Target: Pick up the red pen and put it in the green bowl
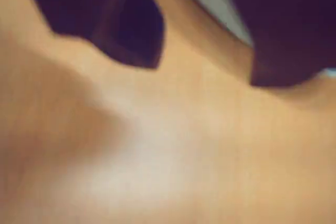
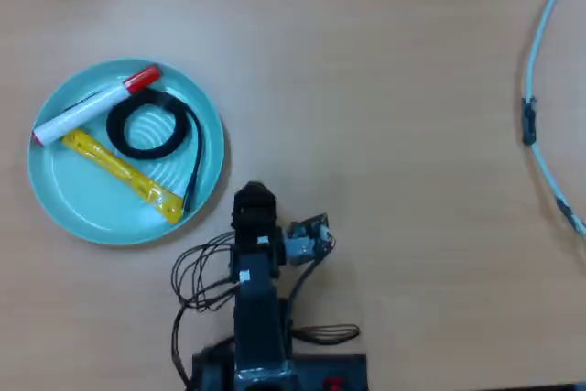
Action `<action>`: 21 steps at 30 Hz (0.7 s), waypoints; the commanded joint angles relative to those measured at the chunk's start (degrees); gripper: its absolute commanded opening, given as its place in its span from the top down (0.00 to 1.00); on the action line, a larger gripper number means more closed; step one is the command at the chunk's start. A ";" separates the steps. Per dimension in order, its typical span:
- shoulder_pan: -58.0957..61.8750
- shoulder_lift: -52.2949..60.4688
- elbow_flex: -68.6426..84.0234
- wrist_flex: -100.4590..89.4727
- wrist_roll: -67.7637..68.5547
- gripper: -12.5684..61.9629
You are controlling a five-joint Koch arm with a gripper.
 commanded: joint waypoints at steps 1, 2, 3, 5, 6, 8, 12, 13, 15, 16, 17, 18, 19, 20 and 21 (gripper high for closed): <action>0.53 5.54 -0.62 -4.13 -4.66 0.63; 0.88 5.54 -0.18 -4.31 -5.10 0.63; 1.49 5.54 0.35 -4.48 -5.19 0.63; 2.90 5.54 1.49 -4.48 -5.10 0.63; 3.43 5.54 2.20 -4.48 -5.10 0.63; 4.75 5.45 4.48 -4.57 -5.10 0.63; 7.56 5.54 12.48 -9.49 -4.92 0.63; 7.82 5.54 14.41 -12.22 -5.10 0.63; 8.00 5.45 17.31 -18.37 -5.27 0.63; 8.44 5.45 18.98 -21.09 -5.27 0.63; 9.05 5.36 20.65 -23.29 -5.27 0.63; 9.84 5.45 22.32 -24.96 -5.27 0.63; 10.55 5.45 24.08 -26.54 -5.27 0.63; 11.16 5.45 25.05 -27.51 -5.27 0.63; 11.43 5.45 25.75 -28.39 -5.19 0.63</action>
